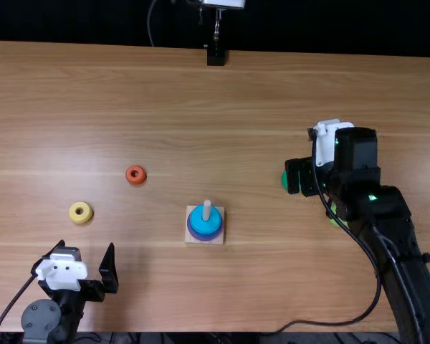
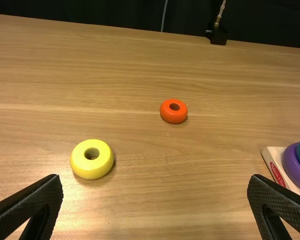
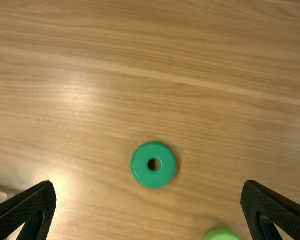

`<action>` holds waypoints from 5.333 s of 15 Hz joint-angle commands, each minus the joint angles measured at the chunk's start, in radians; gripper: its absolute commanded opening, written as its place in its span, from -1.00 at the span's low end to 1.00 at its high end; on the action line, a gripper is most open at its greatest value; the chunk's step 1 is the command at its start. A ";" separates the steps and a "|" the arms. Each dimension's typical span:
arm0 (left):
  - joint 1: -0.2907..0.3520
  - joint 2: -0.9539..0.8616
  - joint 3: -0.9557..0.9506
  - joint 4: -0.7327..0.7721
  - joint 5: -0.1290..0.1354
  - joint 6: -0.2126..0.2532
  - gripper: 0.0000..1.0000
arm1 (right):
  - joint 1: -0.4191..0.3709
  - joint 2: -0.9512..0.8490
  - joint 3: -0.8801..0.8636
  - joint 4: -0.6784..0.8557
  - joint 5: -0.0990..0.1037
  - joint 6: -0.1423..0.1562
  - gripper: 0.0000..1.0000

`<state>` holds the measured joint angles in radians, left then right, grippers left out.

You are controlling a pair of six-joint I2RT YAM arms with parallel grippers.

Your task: Build the Hanoi tower: stack the rings onto the peg from bottom to top in this color order: purple, dark blue, light blue, dark green, light green, yellow, orange.

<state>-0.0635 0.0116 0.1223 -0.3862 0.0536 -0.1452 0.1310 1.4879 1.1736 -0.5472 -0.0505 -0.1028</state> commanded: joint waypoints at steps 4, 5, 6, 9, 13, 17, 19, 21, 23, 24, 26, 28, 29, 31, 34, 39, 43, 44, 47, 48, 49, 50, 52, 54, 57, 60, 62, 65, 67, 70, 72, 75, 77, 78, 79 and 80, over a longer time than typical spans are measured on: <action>0.011 -0.012 -0.053 -0.010 0.009 0.007 1.00 | 0.005 0.195 0.069 -0.002 -0.003 0.003 1.00; 0.011 -0.012 -0.053 -0.010 0.009 0.007 1.00 | 0.004 0.232 0.077 -0.001 -0.003 0.003 1.00; 0.011 -0.012 -0.053 -0.010 0.009 0.007 1.00 | 0.004 0.262 0.080 -0.002 -0.003 0.002 1.00; 0.011 -0.012 -0.053 -0.010 0.009 0.007 1.00 | 0.004 0.344 0.098 -0.004 -0.003 0.003 1.00; 0.011 -0.012 -0.053 -0.010 0.009 0.007 1.00 | 0.002 0.413 0.123 -0.002 -0.003 0.005 1.00; 0.011 -0.012 -0.053 -0.010 0.009 0.009 1.00 | 0.002 0.459 0.149 -0.002 -0.003 0.005 1.00; 0.011 -0.012 -0.053 -0.010 0.009 0.007 1.00 | 0.002 0.468 0.150 -0.002 -0.001 0.005 1.00; 0.011 -0.012 -0.053 -0.010 0.009 0.007 1.00 | 0.002 0.472 0.150 -0.006 -0.001 0.005 1.00; 0.011 -0.012 -0.053 -0.010 0.009 0.007 1.00 | 0.002 0.480 0.150 -0.021 0.003 0.003 1.00; 0.011 -0.012 -0.053 -0.010 0.009 0.007 1.00 | 0.002 0.491 0.150 -0.030 0.003 0.003 1.00; 0.011 -0.012 -0.053 -0.010 0.009 0.007 1.00 | 0.002 0.503 0.153 -0.043 0.003 0.005 1.00; 0.011 -0.012 -0.053 -0.010 0.009 0.007 1.00 | 0.002 0.505 0.155 -0.045 0.003 0.005 1.00; 0.011 -0.012 -0.053 -0.010 0.009 0.007 1.00 | 0.001 0.505 0.155 -0.047 0.003 0.003 1.00; 0.011 -0.012 -0.053 -0.010 0.009 0.007 1.00 | -0.002 0.508 0.158 -0.047 0.003 0.005 0.98; 0.011 -0.012 -0.053 -0.010 0.009 0.007 1.00 | -0.016 0.508 0.153 -0.045 0.001 0.003 -0.77; 0.011 -0.012 -0.053 -0.010 0.009 0.007 1.00 | -0.016 0.503 0.162 -0.036 -0.005 0.002 -1.00; 0.011 -0.012 -0.053 -0.010 0.009 0.007 1.00 | -0.010 0.482 0.207 -0.083 -0.005 -0.004 -1.00; 0.011 -0.012 -0.053 -0.010 0.009 0.007 1.00 | -0.010 0.426 0.215 -0.146 -0.005 -0.006 -1.00; 0.011 -0.012 -0.053 -0.010 0.009 0.007 1.00 | 0.010 0.293 0.248 -0.299 -0.005 -0.011 -1.00; 0.011 -0.012 -0.053 -0.010 0.009 0.007 1.00 | 0.042 0.264 0.270 -0.330 -0.005 -0.013 -1.00; 0.011 -0.012 -0.053 -0.010 0.009 0.007 1.00 | 0.067 0.233 0.294 -0.372 -0.005 -0.013 -1.00; 0.011 -0.012 -0.053 -0.010 0.009 0.007 1.00 | 0.085 0.210 0.301 -0.424 -0.005 -0.013 -1.00; 0.011 -0.012 -0.053 -0.010 0.009 0.007 1.00 | 0.162 0.144 0.328 -0.487 -0.007 -0.013 -1.00; 0.011 -0.012 -0.053 -0.010 0.009 0.007 1.00 | 0.239 0.083 0.337 -0.523 -0.007 -0.009 -1.00; 0.011 -0.012 -0.053 -0.010 0.009 0.007 1.00 | 0.341 0.057 0.383 -0.610 -0.010 -0.009 -1.00; 0.011 -0.012 -0.053 -0.010 0.009 0.007 1.00 | 0.437 0.052 0.466 -0.663 -0.054 -0.004 -1.00; 0.011 -0.012 -0.053 -0.010 0.009 0.007 1.00 | 0.464 0.055 0.514 -0.661 -0.054 -0.002 -1.00; 0.011 -0.012 -0.053 -0.010 0.009 0.007 1.00 | 0.467 0.058 0.572 -0.661 -0.054 0.000 -1.00; 0.011 -0.012 -0.053 -0.010 0.009 0.007 1.00 | 0.486 0.061 0.577 -0.649 -0.054 0.020 -1.00; 0.010 -0.012 -0.053 -0.010 0.009 0.007 1.00 | 0.506 0.091 0.597 -0.647 -0.056 0.073 -1.00; 0.011 -0.012 -0.053 -0.010 0.009 0.007 1.00 | 0.527 0.112 0.610 -0.645 -0.056 0.075 -1.00; 0.011 -0.012 -0.053 -0.010 0.009 0.007 1.00 | 0.527 0.146 0.613 -0.643 -0.054 0.077 -1.00; 0.011 -0.012 -0.053 -0.010 0.009 0.007 1.00 | 0.527 0.178 0.613 -0.643 -0.054 0.077 -1.00; 0.011 -0.012 -0.053 -0.010 0.009 0.007 1.00 | 0.527 0.186 0.613 -0.643 -0.054 0.077 -1.00; 0.011 -0.012 -0.053 -0.010 0.009 0.007 1.00 | 0.527 0.187 0.613 -0.643 -0.056 0.077 -1.00; 0.011 -0.012 -0.053 -0.010 0.009 0.007 1.00 | 0.529 0.193 0.612 -0.643 -0.056 0.077 -1.00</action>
<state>-0.0635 0.0120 0.1223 -0.3859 0.0559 -0.1444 0.6483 1.6741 1.7596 -1.1915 -0.0975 -0.0284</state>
